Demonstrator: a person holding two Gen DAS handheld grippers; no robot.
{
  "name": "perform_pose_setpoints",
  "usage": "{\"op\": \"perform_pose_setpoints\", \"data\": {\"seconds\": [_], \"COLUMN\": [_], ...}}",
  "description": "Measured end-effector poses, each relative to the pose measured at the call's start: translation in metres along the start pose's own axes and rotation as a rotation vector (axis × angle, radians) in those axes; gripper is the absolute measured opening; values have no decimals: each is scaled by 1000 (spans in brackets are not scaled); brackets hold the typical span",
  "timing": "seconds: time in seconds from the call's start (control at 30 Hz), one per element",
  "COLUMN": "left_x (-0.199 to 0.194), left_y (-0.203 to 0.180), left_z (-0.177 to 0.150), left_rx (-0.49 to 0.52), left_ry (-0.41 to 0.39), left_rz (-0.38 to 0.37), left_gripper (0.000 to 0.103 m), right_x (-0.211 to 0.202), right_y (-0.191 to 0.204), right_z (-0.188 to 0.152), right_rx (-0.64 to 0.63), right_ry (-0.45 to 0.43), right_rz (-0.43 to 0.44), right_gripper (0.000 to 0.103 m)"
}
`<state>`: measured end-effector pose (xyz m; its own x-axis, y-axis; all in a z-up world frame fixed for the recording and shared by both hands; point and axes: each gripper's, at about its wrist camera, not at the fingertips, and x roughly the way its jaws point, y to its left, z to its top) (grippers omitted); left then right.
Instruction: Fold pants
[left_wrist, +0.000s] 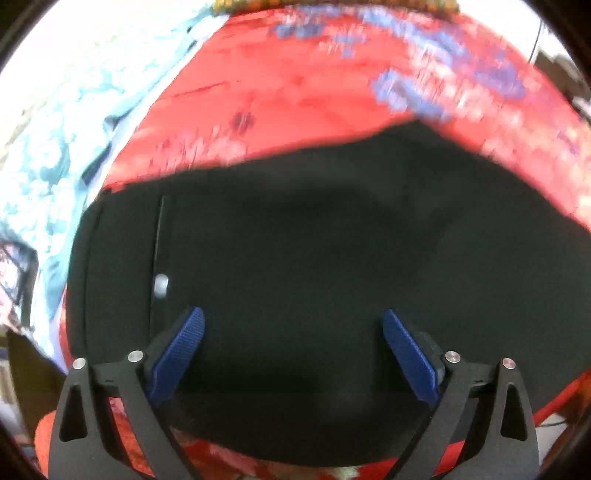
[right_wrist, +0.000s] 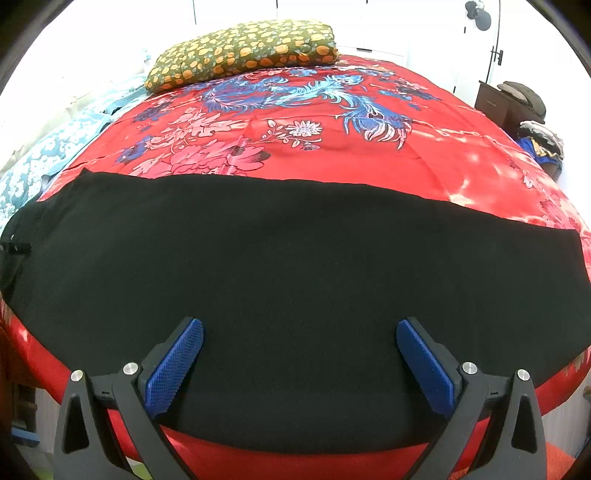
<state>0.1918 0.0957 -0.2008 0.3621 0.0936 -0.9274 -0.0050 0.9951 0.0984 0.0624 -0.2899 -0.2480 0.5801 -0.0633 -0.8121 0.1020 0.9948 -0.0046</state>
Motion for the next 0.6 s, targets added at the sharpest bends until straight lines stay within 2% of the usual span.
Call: {"op": "perform_pose_setpoints", "data": {"seconds": [0.07, 0.2, 0.27, 0.3, 0.33, 0.37, 0.43, 0.53, 0.6], "left_x": [-10, 7, 25, 38, 54, 63, 57, 40, 25], "left_y": [-15, -62, -83, -86, -80, -72, -56, -50, -49], "left_z": [16, 58, 73, 78, 76, 72, 57, 27, 12], "left_rx": [9, 78, 134, 145, 132, 108, 92, 189, 189], "left_ry": [-60, -74, -55, -16, 48, 90, 77, 76, 61], "left_rz": [-50, -127, -86, -35, 12, 17, -6, 58, 8], "left_gripper": [98, 98, 98, 98, 99, 100, 100, 99, 98], "right_x": [0, 1, 0, 0, 0, 0, -1, 0, 1], "right_y": [0, 0, 0, 0, -1, -1, -1, -1, 0], "right_z": [1, 1, 0, 0, 0, 0, 0, 0, 0], "right_rx": [1, 3, 1, 0, -1, -1, -3, -4, -8], "right_ry": [3, 0, -4, -4, -2, 1, 6, 3, -10], "right_rz": [0, -4, -4, -4, -4, -3, 0, 1, -4], "right_gripper": [103, 103, 103, 103, 103, 103, 103, 103, 103]}}
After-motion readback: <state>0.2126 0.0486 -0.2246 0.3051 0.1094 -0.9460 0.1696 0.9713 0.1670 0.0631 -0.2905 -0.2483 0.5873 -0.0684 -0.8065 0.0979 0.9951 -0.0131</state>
